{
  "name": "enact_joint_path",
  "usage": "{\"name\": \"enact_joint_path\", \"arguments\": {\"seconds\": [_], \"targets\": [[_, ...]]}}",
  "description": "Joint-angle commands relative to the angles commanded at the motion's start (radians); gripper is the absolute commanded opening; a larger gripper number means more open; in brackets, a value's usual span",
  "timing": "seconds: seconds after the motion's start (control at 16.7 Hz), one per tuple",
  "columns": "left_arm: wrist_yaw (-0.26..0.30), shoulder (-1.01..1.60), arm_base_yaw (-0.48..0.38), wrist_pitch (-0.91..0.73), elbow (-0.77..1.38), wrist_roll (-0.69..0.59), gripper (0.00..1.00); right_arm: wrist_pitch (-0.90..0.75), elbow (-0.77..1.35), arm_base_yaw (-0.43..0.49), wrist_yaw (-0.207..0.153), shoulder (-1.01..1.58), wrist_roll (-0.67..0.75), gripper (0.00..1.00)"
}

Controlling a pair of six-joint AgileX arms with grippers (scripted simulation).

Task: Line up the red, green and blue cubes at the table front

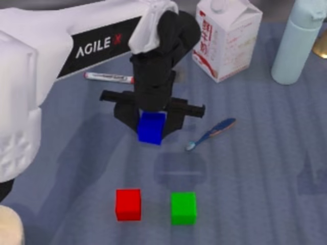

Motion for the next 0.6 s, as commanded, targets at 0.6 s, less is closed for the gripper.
{"name": "enact_joint_path", "arguments": {"seconds": [0.6], "targets": [[-0.011,0.019,-0.399,-0.052,0.111,-0.639,0.0,0.0,0.0,0.0,0.0,0.0,0.0,1.0]]}}
